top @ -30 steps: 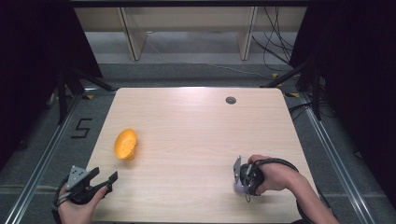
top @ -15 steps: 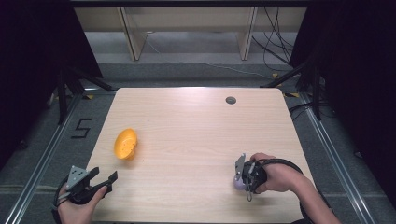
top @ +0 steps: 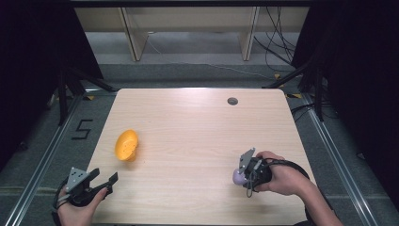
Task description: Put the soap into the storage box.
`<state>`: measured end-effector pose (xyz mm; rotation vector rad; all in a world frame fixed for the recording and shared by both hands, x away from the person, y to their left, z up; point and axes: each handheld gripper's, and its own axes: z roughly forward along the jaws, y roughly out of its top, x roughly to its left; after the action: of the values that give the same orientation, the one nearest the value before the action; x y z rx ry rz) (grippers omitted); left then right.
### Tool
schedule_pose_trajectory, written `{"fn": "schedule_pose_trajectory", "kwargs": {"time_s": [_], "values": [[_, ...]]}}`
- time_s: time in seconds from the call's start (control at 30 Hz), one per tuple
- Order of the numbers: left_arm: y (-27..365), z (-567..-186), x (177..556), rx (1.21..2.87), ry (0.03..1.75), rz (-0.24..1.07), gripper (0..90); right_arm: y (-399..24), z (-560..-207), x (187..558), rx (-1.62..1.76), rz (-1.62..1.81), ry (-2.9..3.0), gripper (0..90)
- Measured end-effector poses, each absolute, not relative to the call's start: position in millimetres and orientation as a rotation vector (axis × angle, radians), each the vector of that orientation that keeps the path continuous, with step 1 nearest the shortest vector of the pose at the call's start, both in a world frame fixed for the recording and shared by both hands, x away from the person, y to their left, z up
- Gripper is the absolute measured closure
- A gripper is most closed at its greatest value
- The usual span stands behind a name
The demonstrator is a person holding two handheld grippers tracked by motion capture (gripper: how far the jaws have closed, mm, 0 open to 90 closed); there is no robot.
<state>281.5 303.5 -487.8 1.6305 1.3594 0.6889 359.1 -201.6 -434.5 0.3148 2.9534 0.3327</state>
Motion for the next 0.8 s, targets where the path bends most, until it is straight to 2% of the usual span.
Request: {"fn": "schedule_pose_trajectory", "kwargs": {"time_s": [0.53,0.8], "values": [[304,-487,282,1.623,1.348,0.691,25.0,-194,-429,350,0.416,0.469,2.69,50.3],[300,-485,281,1.632,1.338,0.708,25.6,-185,-432,341,0.345,0.491,2.535,50.2]]}}
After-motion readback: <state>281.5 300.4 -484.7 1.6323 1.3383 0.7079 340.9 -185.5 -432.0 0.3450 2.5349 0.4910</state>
